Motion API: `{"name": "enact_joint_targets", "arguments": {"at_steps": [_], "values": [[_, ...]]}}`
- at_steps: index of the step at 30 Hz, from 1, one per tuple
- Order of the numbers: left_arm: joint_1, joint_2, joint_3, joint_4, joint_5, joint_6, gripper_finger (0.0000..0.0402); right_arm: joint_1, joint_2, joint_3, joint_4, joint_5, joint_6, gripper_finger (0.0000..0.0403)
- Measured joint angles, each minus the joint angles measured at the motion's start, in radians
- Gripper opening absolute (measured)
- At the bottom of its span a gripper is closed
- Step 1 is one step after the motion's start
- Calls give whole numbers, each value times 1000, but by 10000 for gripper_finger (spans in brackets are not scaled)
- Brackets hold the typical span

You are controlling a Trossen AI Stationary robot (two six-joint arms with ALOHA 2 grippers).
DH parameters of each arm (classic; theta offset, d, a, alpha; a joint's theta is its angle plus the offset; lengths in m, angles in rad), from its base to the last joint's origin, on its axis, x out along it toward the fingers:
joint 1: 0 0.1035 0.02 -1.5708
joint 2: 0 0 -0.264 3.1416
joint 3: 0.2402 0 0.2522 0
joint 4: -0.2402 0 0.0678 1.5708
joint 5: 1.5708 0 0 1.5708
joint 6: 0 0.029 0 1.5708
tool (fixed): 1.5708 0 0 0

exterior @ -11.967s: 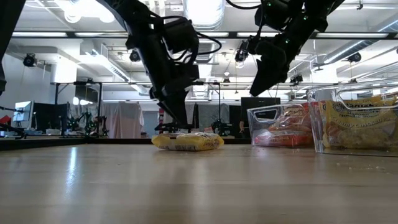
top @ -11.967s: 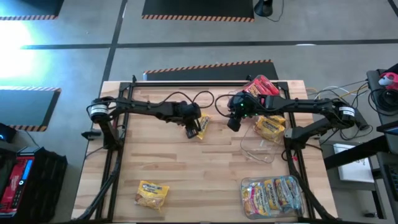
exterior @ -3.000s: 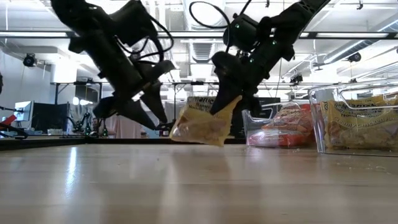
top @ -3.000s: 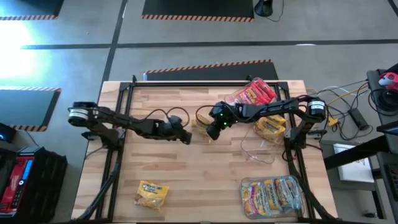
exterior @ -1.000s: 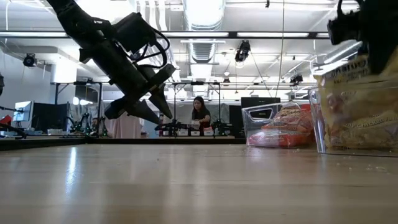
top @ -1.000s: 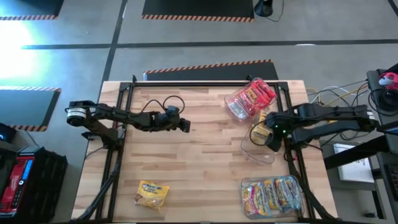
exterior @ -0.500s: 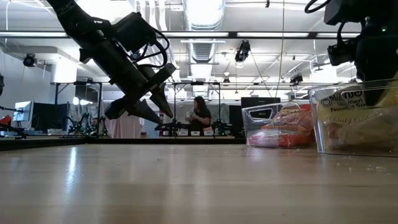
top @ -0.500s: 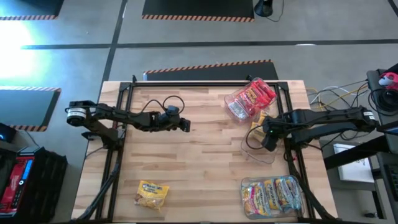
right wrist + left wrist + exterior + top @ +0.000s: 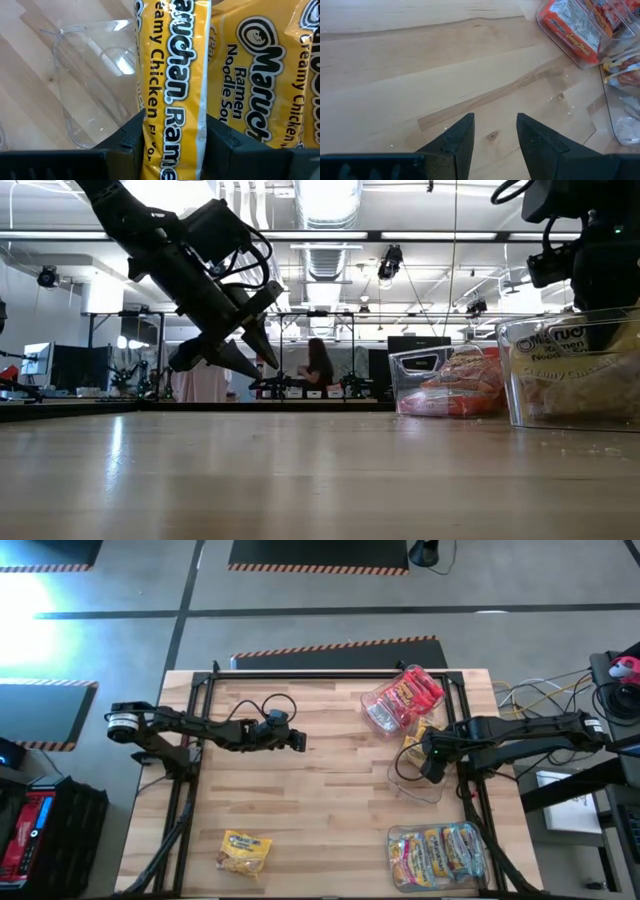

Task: Sort Maruchan noodles
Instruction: Put the yellow noodle pack into the middle transparent bin

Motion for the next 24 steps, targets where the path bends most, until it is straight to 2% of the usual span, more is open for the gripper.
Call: {"name": "enact_joint_targets", "arguments": {"at_steps": [10,15,21,24], "values": [[0,0,0,0,0,0,131,0,0,0,-5,-2,0,187],[0,0,0,0,0,-4,131,0,6,33,-63,18,6,186],[0,0,0,5,5,-4,131,0,7,127,-112,92,2,178],[0,0,0,31,52,-5,131,0,7,166,-97,114,1,178]]}}
